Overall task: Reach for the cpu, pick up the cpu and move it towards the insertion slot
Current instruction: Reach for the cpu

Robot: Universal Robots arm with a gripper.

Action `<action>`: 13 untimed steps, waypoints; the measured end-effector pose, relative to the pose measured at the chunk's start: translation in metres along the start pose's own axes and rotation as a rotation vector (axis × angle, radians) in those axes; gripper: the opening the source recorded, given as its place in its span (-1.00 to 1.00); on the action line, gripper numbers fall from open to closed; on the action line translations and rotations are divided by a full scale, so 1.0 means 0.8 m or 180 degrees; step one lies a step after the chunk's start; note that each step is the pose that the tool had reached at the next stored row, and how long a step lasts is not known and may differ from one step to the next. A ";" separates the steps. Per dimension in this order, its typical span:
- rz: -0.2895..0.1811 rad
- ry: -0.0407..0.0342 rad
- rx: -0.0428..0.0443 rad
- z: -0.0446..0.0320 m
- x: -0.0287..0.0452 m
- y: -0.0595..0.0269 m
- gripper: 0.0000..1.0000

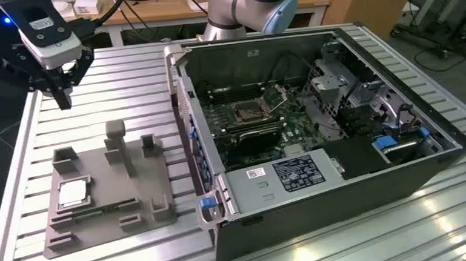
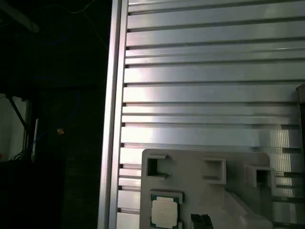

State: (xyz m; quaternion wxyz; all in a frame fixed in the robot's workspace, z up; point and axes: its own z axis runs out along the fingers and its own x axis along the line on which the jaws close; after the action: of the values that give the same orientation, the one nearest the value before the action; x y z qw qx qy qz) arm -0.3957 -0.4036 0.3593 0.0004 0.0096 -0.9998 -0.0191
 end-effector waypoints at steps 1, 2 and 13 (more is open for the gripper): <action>0.0000 0.0000 0.0000 0.0000 0.0000 0.000 -0.79; 0.0000 0.0000 0.0000 0.0000 0.0000 0.000 -0.79; 0.0000 0.0000 0.0000 0.0001 0.0026 0.000 -0.79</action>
State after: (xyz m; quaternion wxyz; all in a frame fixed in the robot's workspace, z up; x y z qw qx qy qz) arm -0.3977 -0.4036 0.3592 0.0004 0.0095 -0.9998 -0.0191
